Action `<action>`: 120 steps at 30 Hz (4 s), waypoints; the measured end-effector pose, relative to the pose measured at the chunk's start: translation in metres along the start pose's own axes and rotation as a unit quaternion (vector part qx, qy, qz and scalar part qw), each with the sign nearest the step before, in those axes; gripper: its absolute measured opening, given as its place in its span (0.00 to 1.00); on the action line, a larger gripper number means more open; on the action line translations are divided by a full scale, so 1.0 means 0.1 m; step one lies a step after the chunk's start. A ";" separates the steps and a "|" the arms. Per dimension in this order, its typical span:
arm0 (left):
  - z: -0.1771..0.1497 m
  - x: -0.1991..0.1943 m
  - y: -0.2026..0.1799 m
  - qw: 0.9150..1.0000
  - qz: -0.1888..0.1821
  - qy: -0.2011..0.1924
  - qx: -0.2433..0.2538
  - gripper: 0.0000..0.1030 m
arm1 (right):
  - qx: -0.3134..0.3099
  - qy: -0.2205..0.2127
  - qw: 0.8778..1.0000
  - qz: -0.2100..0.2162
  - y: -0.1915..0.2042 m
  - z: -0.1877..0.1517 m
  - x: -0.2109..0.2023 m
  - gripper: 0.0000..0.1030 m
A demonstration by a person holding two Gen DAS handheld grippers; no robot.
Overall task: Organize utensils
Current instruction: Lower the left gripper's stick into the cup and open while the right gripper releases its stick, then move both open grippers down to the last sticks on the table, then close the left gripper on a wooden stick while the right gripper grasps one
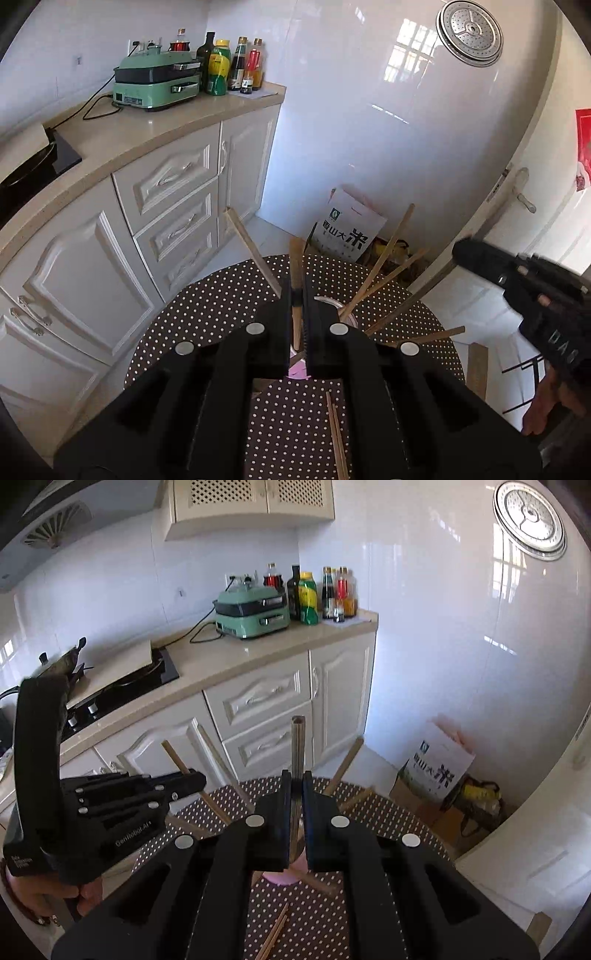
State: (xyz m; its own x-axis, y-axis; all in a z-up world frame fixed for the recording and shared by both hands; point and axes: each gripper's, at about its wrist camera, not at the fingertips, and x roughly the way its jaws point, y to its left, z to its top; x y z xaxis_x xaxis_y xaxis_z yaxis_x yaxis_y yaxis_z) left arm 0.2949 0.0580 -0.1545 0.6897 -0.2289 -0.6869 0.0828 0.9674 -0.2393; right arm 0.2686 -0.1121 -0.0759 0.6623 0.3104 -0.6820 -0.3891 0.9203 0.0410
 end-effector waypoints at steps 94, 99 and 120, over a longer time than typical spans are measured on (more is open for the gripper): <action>-1.57 0.46 0.24 0.982 0.063 0.167 -0.059 0.70 | 0.195 0.287 0.937 0.046 0.00 -1.92 1.09 0.15; -1.61 0.45 0.31 0.981 0.063 0.170 -0.068 0.70 | 0.186 0.291 0.938 0.034 0.05 -1.85 1.17 0.12; -1.61 0.51 0.36 0.979 0.060 0.179 -0.078 0.70 | 0.171 0.302 0.938 0.024 0.31 -1.80 1.46 0.06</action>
State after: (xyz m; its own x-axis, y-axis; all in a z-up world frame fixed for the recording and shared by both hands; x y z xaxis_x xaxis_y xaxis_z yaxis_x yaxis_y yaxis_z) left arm 0.2172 0.0635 -0.3083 0.3891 -0.1646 -0.9064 -0.1137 0.9678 -0.2246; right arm 0.2374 -0.0812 -0.3058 0.1254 0.2568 -0.9583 -0.1133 0.9633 0.2434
